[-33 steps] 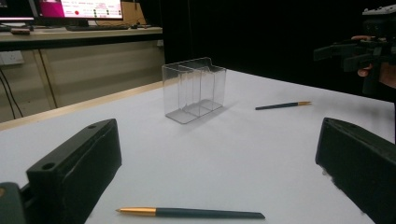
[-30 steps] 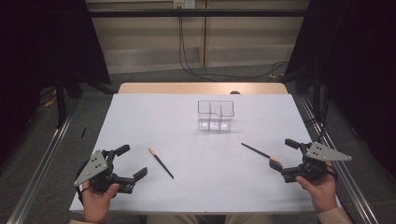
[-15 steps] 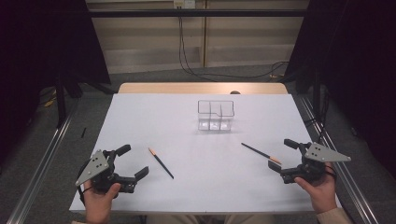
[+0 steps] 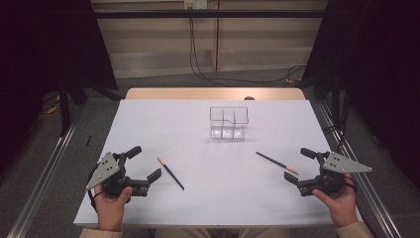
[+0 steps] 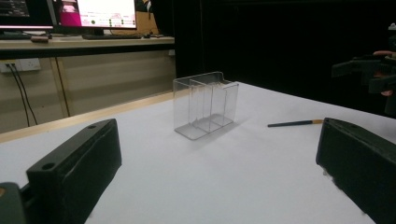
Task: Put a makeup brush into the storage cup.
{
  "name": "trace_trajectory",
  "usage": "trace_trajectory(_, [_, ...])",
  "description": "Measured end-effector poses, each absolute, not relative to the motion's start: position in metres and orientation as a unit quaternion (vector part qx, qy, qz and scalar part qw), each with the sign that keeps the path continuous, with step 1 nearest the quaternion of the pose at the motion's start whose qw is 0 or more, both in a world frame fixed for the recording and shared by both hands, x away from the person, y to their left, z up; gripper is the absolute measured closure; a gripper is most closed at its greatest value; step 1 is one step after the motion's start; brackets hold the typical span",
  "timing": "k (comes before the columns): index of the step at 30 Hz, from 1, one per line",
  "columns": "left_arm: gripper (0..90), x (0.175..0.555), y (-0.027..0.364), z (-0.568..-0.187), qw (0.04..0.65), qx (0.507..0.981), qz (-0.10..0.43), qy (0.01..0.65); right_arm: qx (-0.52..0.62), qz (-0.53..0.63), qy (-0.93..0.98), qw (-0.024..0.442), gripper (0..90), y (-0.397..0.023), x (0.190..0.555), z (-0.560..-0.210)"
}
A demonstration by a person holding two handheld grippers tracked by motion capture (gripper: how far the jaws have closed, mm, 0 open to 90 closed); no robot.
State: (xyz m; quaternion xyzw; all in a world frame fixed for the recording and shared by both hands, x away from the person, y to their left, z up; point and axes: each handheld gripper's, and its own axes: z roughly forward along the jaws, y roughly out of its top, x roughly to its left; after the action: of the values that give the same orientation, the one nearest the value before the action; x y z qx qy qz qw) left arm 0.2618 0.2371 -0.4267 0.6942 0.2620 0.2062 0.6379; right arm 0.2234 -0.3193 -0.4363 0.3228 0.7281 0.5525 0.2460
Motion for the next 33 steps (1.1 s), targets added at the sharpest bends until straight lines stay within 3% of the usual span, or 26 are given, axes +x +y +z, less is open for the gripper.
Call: trace_trajectory(33, [0.0,0.297,0.205,-0.43,0.648,0.677,0.21,0.278,0.315,0.556,0.728,0.248,0.0,-0.319,0.223,-0.434])
